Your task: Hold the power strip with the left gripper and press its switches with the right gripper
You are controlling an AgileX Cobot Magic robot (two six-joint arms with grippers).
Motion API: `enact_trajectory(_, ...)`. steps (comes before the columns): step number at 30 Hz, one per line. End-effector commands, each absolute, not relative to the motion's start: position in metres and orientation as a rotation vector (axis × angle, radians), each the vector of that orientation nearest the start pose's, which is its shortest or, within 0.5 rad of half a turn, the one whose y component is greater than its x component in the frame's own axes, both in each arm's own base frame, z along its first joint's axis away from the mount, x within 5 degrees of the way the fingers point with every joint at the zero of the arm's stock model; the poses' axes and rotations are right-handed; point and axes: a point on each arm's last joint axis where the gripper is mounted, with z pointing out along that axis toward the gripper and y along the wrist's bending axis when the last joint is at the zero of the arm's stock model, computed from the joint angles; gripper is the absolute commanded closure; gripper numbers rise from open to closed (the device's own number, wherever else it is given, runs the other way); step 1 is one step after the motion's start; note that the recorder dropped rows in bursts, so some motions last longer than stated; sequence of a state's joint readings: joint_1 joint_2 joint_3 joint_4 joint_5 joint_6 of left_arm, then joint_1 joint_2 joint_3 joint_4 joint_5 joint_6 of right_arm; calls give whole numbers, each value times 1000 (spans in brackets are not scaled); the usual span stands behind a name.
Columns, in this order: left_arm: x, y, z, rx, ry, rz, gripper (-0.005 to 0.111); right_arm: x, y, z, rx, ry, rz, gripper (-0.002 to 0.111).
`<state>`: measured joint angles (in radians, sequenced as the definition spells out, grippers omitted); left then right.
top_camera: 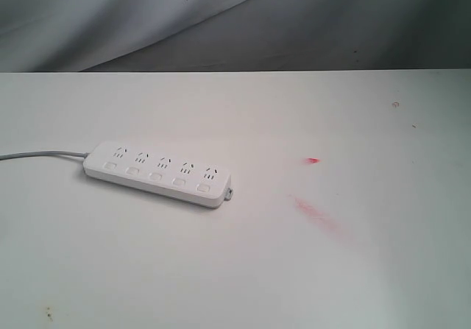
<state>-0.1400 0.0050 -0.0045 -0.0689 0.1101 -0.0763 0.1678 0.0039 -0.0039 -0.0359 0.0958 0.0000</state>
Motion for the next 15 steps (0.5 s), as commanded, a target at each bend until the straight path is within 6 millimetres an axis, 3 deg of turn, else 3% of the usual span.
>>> enact_trajectory(1, 56, -8, 204, 6, 1594, -220, 107, 56, 9, 205, -145, 1565, 104, 108)
enact_trajectory(15, 56, -6, 204, -9, 1592, -158, 107, 56, 9, 205, -145, 1565, 104, 108)
